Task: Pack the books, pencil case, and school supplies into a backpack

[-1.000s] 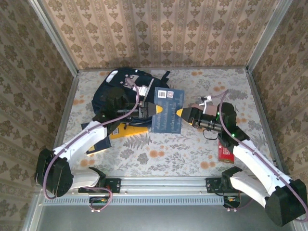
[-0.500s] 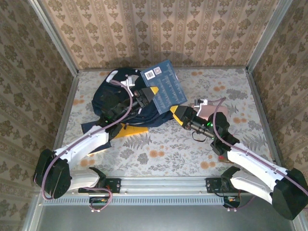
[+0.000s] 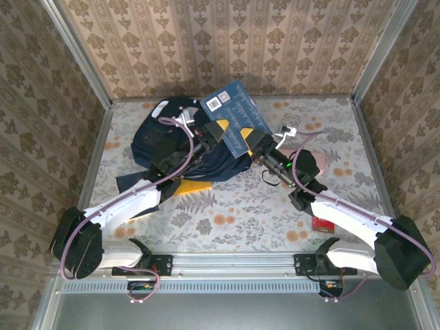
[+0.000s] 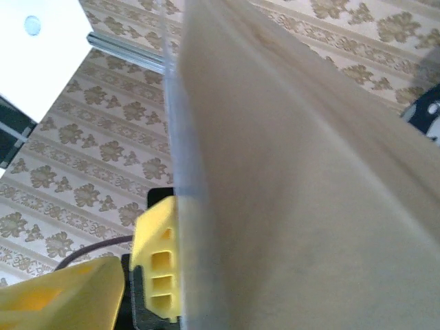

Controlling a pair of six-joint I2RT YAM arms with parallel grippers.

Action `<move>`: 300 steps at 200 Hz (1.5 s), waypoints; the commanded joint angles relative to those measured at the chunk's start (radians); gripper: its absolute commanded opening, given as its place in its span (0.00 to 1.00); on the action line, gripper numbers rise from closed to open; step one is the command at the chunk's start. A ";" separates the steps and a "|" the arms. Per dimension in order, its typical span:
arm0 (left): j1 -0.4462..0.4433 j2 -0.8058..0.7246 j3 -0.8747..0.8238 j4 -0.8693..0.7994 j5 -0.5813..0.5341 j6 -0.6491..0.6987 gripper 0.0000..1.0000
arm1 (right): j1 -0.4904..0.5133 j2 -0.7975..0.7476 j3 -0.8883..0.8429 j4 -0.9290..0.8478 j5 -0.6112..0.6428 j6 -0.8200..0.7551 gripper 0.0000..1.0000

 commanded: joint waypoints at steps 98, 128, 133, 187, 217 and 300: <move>0.062 -0.110 0.017 -0.494 -0.047 0.257 0.73 | -0.064 -0.223 -0.073 -0.367 0.173 -0.097 0.00; 0.135 -0.070 0.172 -0.889 -0.042 0.512 0.81 | -0.135 -0.355 -0.149 -0.577 0.136 -0.149 0.00; 0.149 -0.048 0.199 -0.929 -0.028 0.541 0.81 | -0.148 -0.376 -0.163 -0.605 0.122 -0.156 0.00; 0.255 0.331 0.537 -1.263 0.174 0.744 0.72 | -0.245 -0.435 -0.170 -0.848 -0.076 -0.248 0.00; 0.292 0.547 0.752 -1.392 0.159 0.891 0.66 | -0.262 -0.424 -0.184 -0.865 -0.184 -0.274 0.00; 0.322 0.773 0.921 -1.433 0.327 0.949 0.48 | -0.268 -0.461 -0.208 -0.919 -0.233 -0.321 0.00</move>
